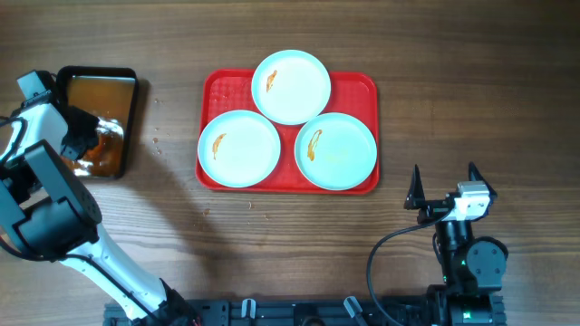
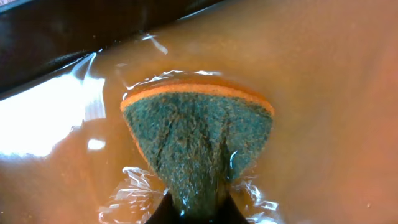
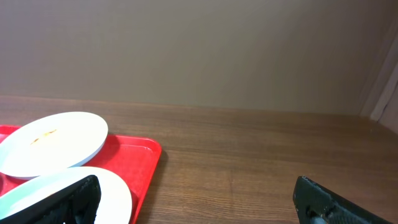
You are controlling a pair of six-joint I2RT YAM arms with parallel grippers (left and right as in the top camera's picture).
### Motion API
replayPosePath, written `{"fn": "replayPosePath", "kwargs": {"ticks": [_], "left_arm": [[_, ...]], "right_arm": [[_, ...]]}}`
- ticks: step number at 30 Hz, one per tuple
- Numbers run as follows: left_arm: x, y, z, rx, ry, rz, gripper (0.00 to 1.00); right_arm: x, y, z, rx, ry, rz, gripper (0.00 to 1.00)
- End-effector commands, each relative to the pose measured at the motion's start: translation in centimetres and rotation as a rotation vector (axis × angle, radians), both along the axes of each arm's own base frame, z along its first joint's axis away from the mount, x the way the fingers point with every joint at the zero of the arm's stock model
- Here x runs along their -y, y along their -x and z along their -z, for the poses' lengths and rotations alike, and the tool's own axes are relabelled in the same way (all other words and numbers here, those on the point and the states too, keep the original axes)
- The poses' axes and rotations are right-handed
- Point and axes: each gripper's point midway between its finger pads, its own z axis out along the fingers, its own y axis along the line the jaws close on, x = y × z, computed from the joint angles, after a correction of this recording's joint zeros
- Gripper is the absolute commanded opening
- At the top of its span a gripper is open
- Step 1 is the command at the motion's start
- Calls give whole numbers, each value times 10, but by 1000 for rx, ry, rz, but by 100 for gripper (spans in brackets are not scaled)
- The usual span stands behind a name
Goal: Clean dirty plates on tray and stack at the side
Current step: 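Dip and swish the held sponge in the soapy water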
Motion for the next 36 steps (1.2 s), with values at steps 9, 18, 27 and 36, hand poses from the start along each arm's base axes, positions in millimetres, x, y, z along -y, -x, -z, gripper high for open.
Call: {"fn": "replayPosePath", "kwargs": {"ticks": [9, 18, 27, 36], "left_arm": [[43, -37, -101, 342, 160, 130, 4], [78, -46, -56, 393, 511, 191, 4], [61, -30, -134, 691, 867, 117, 4], [51, -25, -133, 625, 1038, -209, 4]], "right_arm": [[-1, 0, -1, 6, 17, -8, 100], [-1, 0, -1, 6, 17, -8, 100], [-1, 0, -1, 6, 17, -8, 100], [-1, 0, -1, 6, 18, -8, 100]]}}
